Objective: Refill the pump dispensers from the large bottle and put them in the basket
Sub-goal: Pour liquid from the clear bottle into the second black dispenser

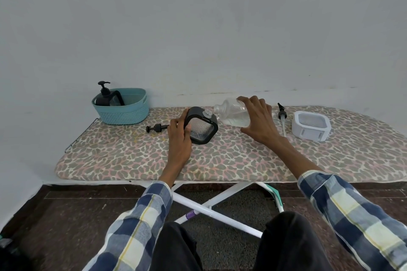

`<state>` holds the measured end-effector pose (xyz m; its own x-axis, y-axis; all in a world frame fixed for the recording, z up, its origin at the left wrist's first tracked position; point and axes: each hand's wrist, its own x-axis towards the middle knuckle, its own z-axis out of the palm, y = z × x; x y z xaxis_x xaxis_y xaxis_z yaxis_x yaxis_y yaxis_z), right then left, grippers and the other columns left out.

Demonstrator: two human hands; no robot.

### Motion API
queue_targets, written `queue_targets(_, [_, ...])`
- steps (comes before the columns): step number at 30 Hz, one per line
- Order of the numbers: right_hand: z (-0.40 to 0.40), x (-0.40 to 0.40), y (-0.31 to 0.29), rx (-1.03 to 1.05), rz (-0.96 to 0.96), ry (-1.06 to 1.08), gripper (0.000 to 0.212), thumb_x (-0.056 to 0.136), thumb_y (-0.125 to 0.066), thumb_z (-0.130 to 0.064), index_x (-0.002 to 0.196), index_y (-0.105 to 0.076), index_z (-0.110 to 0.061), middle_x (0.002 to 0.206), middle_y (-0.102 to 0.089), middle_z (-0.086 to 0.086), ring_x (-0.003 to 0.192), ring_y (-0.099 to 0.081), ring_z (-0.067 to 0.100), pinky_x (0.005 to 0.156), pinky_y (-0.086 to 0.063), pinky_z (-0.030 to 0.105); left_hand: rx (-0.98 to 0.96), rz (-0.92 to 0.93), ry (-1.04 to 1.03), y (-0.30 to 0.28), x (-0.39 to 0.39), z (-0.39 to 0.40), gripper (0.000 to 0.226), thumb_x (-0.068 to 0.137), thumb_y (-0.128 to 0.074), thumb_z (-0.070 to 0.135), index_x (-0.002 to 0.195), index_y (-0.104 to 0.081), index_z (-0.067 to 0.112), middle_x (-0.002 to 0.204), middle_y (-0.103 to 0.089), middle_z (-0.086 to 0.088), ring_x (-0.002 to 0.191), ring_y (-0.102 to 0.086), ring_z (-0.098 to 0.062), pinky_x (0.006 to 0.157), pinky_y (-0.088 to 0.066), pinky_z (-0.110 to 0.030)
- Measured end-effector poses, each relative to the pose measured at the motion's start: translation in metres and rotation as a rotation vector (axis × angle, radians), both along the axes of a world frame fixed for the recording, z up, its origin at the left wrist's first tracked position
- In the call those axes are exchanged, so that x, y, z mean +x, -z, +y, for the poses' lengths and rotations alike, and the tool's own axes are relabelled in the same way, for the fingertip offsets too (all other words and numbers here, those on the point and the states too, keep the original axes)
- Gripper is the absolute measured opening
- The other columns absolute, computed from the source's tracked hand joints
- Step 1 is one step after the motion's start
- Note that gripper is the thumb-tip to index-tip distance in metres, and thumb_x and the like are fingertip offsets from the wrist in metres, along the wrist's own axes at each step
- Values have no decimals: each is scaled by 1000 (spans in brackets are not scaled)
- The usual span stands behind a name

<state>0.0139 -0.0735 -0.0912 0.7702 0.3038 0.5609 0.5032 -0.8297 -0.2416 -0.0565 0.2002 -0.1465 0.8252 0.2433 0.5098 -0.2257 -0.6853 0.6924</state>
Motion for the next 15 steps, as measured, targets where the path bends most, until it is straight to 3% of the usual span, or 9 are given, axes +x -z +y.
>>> queue_targets(10, [7,-3,-14,-57,-42,-2,99,60,-88,-9,146,-44,-30,120,-46,2,108,-43,24,98,-37,43,-22,1,19,-1,0,1,53,115,-28,47,167,-28,41,134,-41,1,126,-40,-18,106,-33,-34])
queue_targets(15, [7,-2,-16,-61,-35,-11,99,59,-87,-7,146,-44,-30,119,-45,2,108,-44,25,97,-37,43,-31,-4,26,0,0,0,51,116,-33,37,167,-30,41,134,-42,-1,125,-41,-20,104,-32,-33])
